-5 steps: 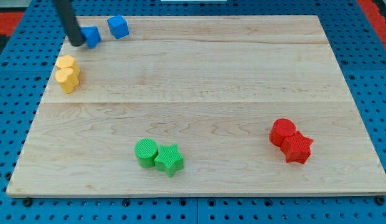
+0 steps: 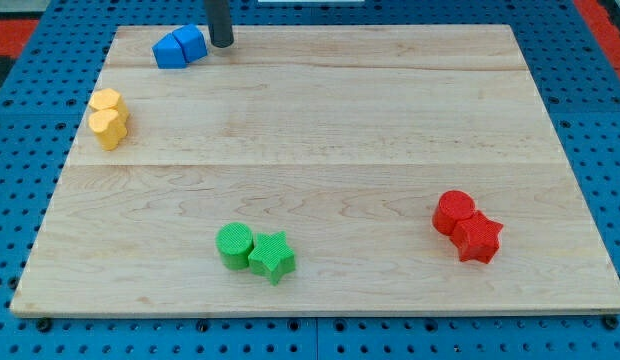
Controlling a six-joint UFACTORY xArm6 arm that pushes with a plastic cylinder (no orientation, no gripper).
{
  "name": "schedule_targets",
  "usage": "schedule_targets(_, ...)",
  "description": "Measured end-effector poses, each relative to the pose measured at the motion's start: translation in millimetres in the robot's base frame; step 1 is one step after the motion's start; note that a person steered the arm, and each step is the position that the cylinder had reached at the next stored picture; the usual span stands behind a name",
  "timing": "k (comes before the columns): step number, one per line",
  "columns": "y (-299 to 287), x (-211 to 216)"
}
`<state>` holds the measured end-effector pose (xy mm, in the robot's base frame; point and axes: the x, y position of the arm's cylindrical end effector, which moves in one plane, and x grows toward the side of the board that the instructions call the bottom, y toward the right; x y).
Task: Move blue blocks on the left side
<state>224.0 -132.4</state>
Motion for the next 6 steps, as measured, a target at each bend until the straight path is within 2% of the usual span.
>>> schedule_targets(2, -38, 0)
schedule_targets(6, -35, 0)
